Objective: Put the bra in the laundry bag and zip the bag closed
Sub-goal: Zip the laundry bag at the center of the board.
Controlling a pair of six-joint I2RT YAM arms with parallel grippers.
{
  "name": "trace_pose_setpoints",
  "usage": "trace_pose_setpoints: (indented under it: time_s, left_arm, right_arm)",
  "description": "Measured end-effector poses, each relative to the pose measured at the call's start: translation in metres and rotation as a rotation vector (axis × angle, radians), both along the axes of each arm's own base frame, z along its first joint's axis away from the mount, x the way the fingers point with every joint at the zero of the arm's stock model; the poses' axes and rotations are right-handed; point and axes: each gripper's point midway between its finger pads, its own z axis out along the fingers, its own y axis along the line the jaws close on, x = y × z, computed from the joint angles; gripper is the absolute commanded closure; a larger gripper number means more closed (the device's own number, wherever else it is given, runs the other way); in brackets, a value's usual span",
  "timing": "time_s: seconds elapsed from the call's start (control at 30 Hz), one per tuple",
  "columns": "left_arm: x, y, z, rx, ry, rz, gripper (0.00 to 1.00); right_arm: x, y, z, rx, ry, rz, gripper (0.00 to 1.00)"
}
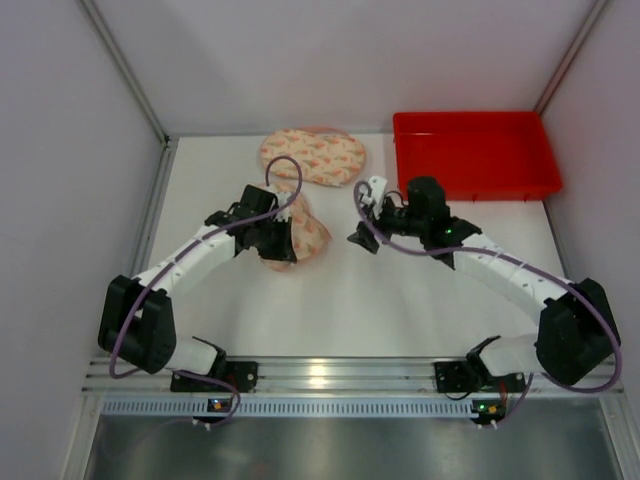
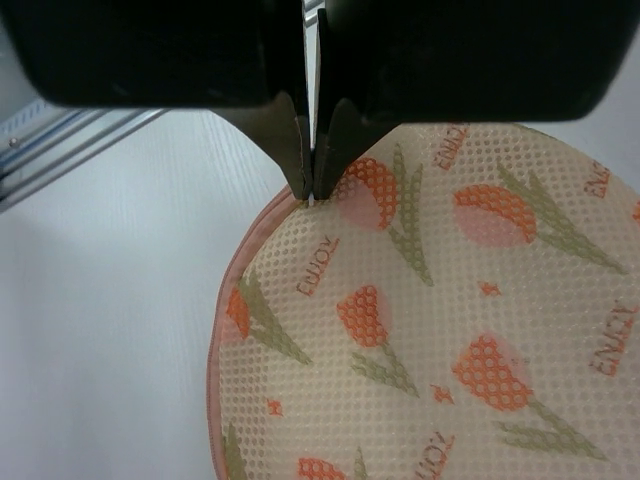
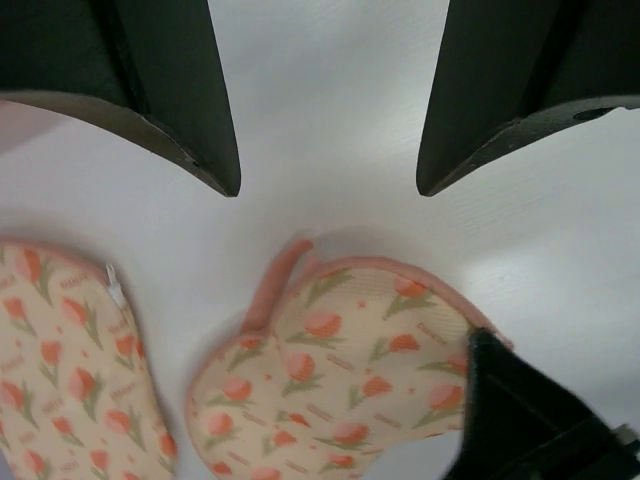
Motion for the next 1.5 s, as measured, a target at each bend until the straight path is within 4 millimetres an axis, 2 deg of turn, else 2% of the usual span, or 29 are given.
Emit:
trace_pose_setpoints:
  time_s: [0.17, 0.23, 0.4, 0.47, 0.57, 0.7, 0.83, 0.9, 0.93, 1.0, 1.03, 1.07, 1.23, 1.5]
  left_arm:
    - [-0.010, -0.005, 0.001, -0.076, 0.046, -0.052, 1.00]
    - [-0.012, -0.006, 0.004, -0.111, 0.061, -0.064, 1.00]
    - [-0.012, 0.000, 0.006, -0.177, 0.097, -0.051, 1.00]
    - [-0.014, 0.003, 0.004, -0.191, 0.113, -0.042, 1.00]
    - [-0.015, 0.005, 0.004, -0.205, 0.121, -0.040, 1.00]
    - [-0.015, 0.006, 0.011, -0.219, 0.099, -0.047, 1.00]
    - [-0.015, 0.007, 0.022, -0.235, 0.058, -0.058, 1.00]
    - [-0.014, 0.009, 0.024, -0.236, 0.050, -0.054, 1.00]
    - [-0.014, 0.010, 0.024, -0.237, 0.049, -0.050, 1.00]
    - [-0.012, 0.013, 0.025, -0.238, 0.047, -0.040, 1.00]
    - [-0.011, 0.014, 0.025, -0.238, 0.045, -0.034, 1.00]
    - [-0.010, 0.016, 0.025, -0.238, 0.043, -0.027, 1.00]
    - [-0.004, 0.025, 0.031, -0.253, 0.023, 0.005, 1.00]
    - [0.008, 0.053, 0.042, -0.290, -0.007, 0.100, 1.00]
  right_arm:
    - [-0.046, 0.057, -0.017, -0.113, -0.256, 0.253, 0.31]
    - [-0.059, 0.075, -0.025, -0.144, -0.327, 0.328, 0.31]
    - [-0.062, 0.105, -0.051, -0.207, -0.436, 0.410, 0.31]
    - [-0.058, 0.111, -0.065, -0.240, -0.452, 0.424, 0.31]
    - [-0.049, 0.119, -0.074, -0.265, -0.468, 0.431, 0.32]
    - [-0.043, 0.130, -0.069, -0.262, -0.508, 0.438, 0.34]
    - [-0.045, 0.147, -0.066, -0.256, -0.547, 0.463, 0.41]
    - [-0.047, 0.151, -0.071, -0.261, -0.550, 0.477, 0.51]
    - [-0.048, 0.153, -0.073, -0.266, -0.551, 0.486, 0.66]
    - [-0.050, 0.156, -0.077, -0.273, -0.554, 0.499, 0.80]
    - [-0.051, 0.157, -0.077, -0.275, -0.554, 0.503, 0.93]
    - [-0.050, 0.158, -0.077, -0.278, -0.559, 0.503, 0.99]
    - [-0.048, 0.161, -0.073, -0.280, -0.571, 0.494, 1.00]
    - [-0.041, 0.159, -0.065, -0.273, -0.582, 0.460, 1.00]
